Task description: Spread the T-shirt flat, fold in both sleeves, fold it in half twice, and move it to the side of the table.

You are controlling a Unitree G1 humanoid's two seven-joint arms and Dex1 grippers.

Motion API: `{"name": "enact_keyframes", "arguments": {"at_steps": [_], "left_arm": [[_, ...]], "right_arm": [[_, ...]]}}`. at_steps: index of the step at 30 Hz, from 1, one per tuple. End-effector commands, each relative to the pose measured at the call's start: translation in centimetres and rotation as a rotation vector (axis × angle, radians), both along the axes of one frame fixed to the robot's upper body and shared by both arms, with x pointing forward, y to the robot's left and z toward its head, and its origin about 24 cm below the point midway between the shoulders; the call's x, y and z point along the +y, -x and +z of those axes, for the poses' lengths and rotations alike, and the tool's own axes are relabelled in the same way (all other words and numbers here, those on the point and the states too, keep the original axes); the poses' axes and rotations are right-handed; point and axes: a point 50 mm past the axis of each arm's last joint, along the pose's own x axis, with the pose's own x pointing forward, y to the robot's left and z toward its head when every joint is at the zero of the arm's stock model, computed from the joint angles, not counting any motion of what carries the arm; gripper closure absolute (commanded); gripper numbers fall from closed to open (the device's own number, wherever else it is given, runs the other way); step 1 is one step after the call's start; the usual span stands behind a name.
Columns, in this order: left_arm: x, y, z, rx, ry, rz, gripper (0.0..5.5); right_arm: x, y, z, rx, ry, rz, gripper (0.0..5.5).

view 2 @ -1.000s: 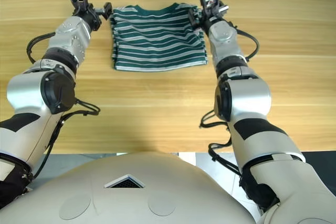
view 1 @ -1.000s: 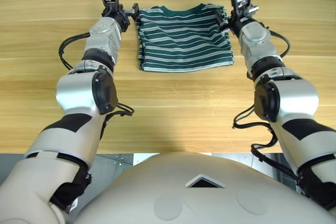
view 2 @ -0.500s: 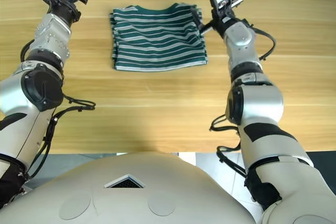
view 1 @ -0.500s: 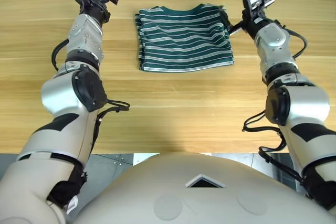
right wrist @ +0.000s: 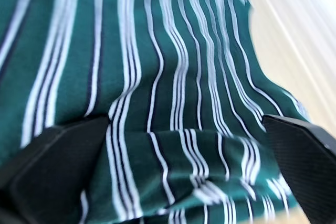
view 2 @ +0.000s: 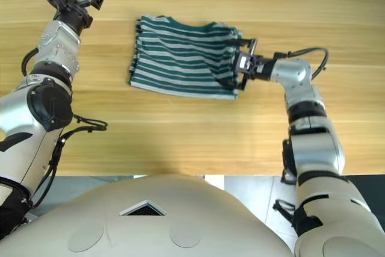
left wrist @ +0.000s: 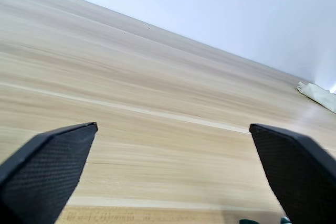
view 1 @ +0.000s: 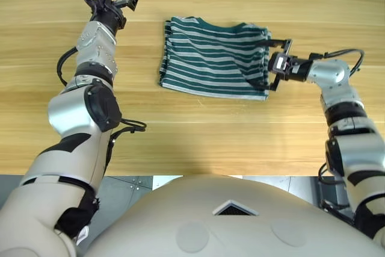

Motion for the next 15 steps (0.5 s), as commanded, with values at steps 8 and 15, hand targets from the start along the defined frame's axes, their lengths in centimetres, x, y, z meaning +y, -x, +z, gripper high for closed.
{"name": "enact_keyframes", "arguments": {"at_steps": [8,15], "left_arm": [[-0.8,-0.2,0.3,-0.019,-0.051,-0.068,0.10],[-1.6,0.1,0.1,-0.049,-0.121,-0.173,0.10]], "right_arm": [[7.4,8.4,7.9,0.045,-0.459,0.601,0.12],[9.4,-0.1,7.3,-0.189,-0.330,0.141,0.12]]}}
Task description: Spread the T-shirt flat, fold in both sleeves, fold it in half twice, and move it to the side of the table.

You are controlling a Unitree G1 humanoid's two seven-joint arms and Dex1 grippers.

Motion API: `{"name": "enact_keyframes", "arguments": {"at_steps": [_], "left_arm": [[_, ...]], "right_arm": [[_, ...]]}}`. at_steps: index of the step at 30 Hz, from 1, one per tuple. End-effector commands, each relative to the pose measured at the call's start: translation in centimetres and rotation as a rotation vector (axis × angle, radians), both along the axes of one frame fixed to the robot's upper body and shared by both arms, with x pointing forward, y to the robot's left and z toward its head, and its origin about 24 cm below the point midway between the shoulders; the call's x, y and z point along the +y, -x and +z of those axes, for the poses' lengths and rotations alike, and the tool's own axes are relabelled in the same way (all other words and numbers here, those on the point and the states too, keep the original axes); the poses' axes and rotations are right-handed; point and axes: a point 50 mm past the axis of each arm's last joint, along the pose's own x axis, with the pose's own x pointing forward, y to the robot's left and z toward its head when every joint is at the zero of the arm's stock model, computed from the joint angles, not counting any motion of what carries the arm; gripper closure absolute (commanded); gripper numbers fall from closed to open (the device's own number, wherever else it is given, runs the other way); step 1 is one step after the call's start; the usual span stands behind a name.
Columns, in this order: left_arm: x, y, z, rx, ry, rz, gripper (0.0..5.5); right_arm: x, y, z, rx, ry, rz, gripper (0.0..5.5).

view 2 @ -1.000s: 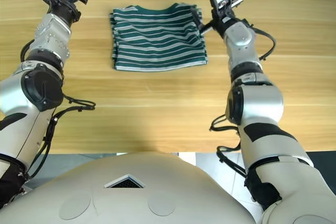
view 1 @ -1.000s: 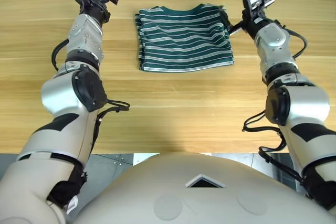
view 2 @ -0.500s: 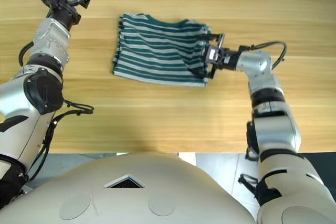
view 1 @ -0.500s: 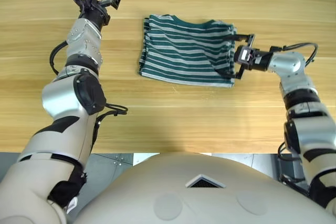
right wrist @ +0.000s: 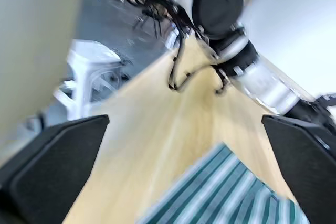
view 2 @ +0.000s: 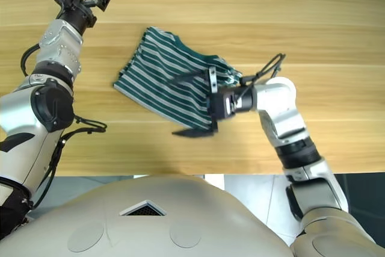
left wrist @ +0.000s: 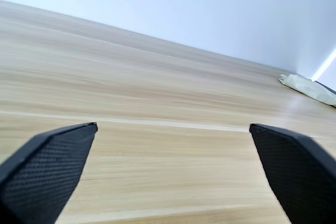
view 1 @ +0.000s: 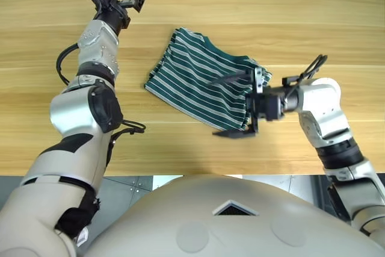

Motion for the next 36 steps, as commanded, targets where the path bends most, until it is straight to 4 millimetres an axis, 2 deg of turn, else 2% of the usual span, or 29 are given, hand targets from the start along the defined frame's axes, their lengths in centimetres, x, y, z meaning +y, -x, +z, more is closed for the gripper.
{"name": "enact_keyframes", "arguments": {"at_steps": [1,4,7,13,16,19,21,24,28,33,36], "left_arm": [[-1.1,0.3,-0.3,-0.021,-0.076,-0.118,0.10],[-2.5,1.3,-1.0,-0.067,-0.188,-0.359,0.10],[-3.3,2.6,-1.4,-0.126,-0.276,-0.597,0.10],[-3.9,5.7,-2.3,-0.221,-0.415,-1.009,0.10],[-4.0,6.7,-2.6,-0.242,-0.478,-1.120,0.10],[-4.0,8.1,-4.1,-0.190,-0.601,-1.221,0.10],[-3.8,8.7,-5.0,-0.157,-0.710,-1.255,0.10],[-3.5,8.6,-5.4,-0.141,-0.834,-1.234,0.10],[-2.8,8.3,-5.9,-0.100,-0.999,-1.205,0.10],[-1.7,7.5,-5.7,-0.075,-1.137,-1.150,0.10],[-1.2,7.3,-5.6,-0.069,-1.173,-1.142,0.10]], "right_arm": [[1.0,-5.1,-0.1,-0.142,0.085,-0.272,0.12],[-0.2,-8.0,-2.6,-0.219,0.274,-0.456,0.12],[-2.5,-8.6,-4.5,-0.228,0.409,-0.527,0.12],[-6.8,-7.0,-7.7,-0.126,0.614,-0.512,0.12],[-8.0,-6.3,-7.8,-0.098,0.618,-0.506,0.12],[-8.2,-5.8,-7.3,-0.079,0.576,-0.481,0.12],[-8.5,-4.5,-7.6,-0.028,0.569,-0.424,0.12],[-8.2,-1.3,-7.7,0.070,0.532,-0.259,0.12],[-6.8,1.7,-4.9,0.100,0.372,-0.103,0.12],[-6.2,3.6,-3.4,0.112,0.299,-0.035,0.12],[-6.3,3.5,-3.4,0.110,0.296,-0.056,0.12]]}}
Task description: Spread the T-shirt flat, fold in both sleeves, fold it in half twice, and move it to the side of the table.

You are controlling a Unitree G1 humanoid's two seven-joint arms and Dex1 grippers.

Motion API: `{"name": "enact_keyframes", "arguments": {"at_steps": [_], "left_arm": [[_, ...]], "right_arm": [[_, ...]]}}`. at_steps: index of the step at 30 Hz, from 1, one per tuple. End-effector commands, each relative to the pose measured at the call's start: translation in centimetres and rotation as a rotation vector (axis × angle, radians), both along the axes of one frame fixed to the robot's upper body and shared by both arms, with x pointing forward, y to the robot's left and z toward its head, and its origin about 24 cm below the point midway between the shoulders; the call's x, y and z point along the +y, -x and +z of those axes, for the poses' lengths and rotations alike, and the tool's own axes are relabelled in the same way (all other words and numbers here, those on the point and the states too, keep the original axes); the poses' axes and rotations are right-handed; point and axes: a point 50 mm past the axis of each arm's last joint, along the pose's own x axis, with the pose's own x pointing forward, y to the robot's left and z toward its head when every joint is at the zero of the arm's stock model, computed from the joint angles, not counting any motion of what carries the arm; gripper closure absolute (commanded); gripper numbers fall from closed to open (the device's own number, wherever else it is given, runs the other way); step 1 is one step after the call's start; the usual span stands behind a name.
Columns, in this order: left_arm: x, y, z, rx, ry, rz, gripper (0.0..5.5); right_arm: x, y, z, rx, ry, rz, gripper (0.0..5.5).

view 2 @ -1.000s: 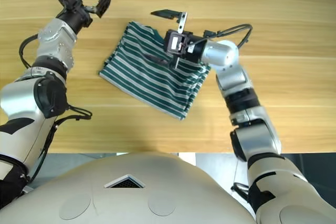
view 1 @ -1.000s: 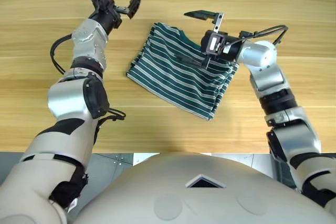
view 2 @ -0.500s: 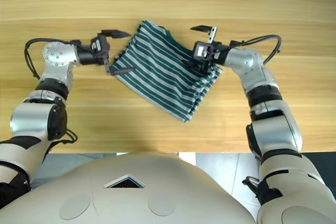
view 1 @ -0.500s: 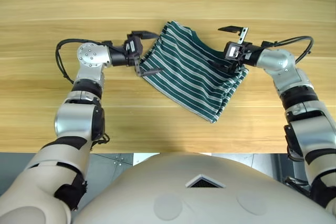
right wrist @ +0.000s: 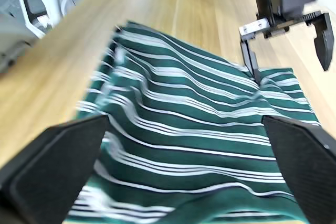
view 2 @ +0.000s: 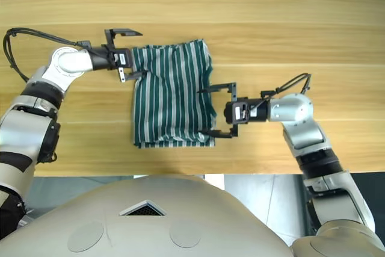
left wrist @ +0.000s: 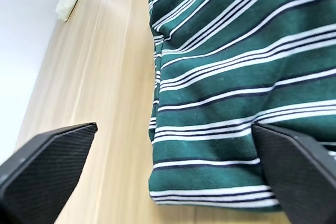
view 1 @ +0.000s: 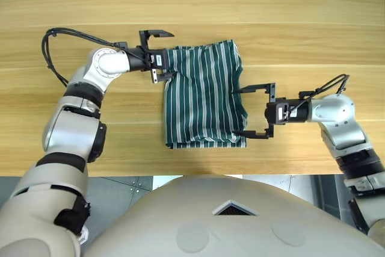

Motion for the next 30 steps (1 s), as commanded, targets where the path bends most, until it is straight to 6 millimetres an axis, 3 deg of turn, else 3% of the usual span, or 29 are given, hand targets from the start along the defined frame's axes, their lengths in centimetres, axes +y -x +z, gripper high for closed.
{"name": "enact_keyframes", "arguments": {"at_steps": [1,5,11,18,21,24,27,30], "left_arm": [[2.1,1.6,-2.3,0.109,-0.148,0.020,0.10],[1.6,1.4,-1.6,0.071,-0.073,-0.005,0.10],[2.1,-1.3,3.9,-0.144,0.074,0.021,0.10],[1.4,-2.1,8.3,-0.242,0.211,-0.082,0.10],[2.0,-0.4,7.8,-0.138,0.205,-0.178,0.10],[4.9,3.1,4.5,0.044,-0.072,-0.255,0.10],[7.0,6.8,2.9,0.187,-0.190,-0.288,0.10],[7.2,9.3,2.2,0.244,-0.211,-0.316,0.10]], "right_arm": [[-0.5,-0.6,0.2,-0.021,0.011,-0.040,0.12],[-0.5,-1.1,0.0,-0.029,0.024,-0.065,0.12],[-1.2,-0.7,0.6,-0.028,0.024,-0.050,0.12],[-2.2,-0.9,0.5,-0.029,0.077,-0.071,0.12],[-3.9,-1.3,-0.1,-0.044,0.213,-0.128,0.12],[-5.5,-0.9,-0.3,-0.035,0.325,-0.146,0.12],[-5.9,0.1,-0.8,-0.008,0.395,-0.122,0.12],[-5.2,0.7,-1.4,0.008,0.395,-0.087,0.12]]}}
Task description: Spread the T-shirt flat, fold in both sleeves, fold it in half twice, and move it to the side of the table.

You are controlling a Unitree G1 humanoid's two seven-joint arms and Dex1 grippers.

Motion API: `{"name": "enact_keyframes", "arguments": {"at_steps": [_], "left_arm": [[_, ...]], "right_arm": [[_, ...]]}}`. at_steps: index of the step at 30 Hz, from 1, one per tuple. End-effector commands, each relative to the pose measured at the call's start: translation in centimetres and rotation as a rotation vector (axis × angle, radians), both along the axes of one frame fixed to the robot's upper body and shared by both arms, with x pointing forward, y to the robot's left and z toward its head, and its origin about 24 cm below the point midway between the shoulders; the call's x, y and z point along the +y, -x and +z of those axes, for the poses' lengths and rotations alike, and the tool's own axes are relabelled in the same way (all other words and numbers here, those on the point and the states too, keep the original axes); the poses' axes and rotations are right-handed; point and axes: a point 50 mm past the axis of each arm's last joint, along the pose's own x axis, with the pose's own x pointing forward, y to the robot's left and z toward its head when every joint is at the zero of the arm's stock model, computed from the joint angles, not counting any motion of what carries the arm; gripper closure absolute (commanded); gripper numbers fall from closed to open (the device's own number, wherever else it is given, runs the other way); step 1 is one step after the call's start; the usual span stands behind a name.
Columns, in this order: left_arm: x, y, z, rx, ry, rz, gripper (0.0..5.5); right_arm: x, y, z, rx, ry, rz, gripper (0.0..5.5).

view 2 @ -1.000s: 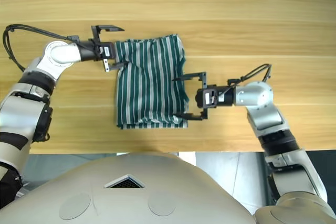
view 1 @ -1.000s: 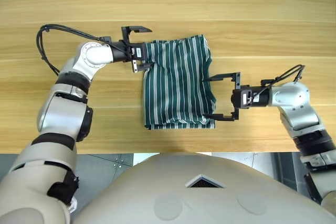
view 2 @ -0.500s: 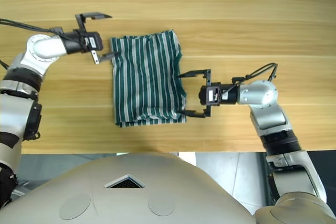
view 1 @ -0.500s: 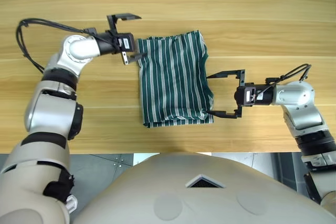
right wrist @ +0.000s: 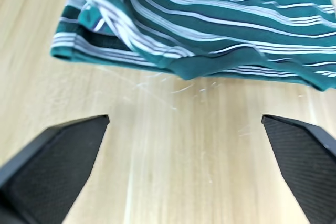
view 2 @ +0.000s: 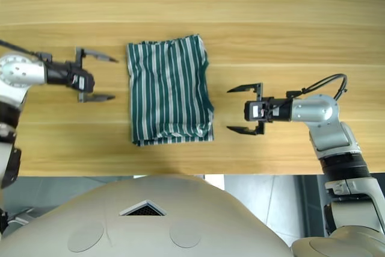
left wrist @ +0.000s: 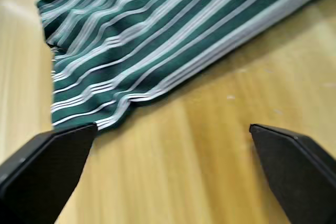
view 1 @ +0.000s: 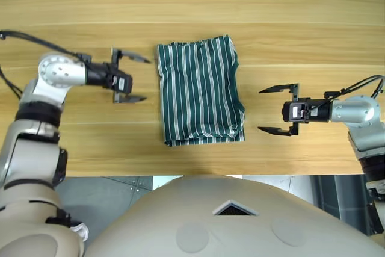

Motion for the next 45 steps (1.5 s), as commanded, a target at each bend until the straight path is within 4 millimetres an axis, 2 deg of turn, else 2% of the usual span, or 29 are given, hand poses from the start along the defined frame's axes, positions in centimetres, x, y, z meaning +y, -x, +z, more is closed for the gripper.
{"name": "enact_keyframes", "arguments": {"at_steps": [1,7,15,23,30,31,35,45], "left_arm": [[-0.1,2.6,-0.5,0.054,-0.032,-0.036,0.10],[-2.8,4.4,-1.9,0.036,0.031,-0.076,0.10],[-4.9,5.2,-2.5,0.059,0.128,-0.099,0.10],[-4.5,6.8,-3.3,0.181,0.086,-0.173,0.10],[-4.4,6.9,-3.4,0.202,0.074,-0.183,0.10],[-4.4,7.0,-3.4,0.204,0.071,-0.185,0.30],[-4.4,7.1,-3.5,0.213,0.072,-0.191,0.84],[-4.7,7.0,-3.8,0.232,0.084,-0.181,2.61]], "right_arm": [[0.7,0.8,-0.6,0.030,0.023,0.044,0.12],[3.5,1.1,-1.6,0.021,-0.019,0.110,0.12],[4.7,0.9,-1.4,-0.011,-0.057,0.127,0.12],[4.8,1.5,-1.3,0.028,-0.042,0.159,0.12],[4.8,1.8,-0.8,0.044,-0.063,0.174,0.12],[4.9,1.8,-0.8,0.044,-0.065,0.175,0.10],[5.3,1.7,-1.0,0.039,-0.069,0.181,0.68],[5.7,1.8,-1.0,0.038,-0.081,0.199,2.53]]}}
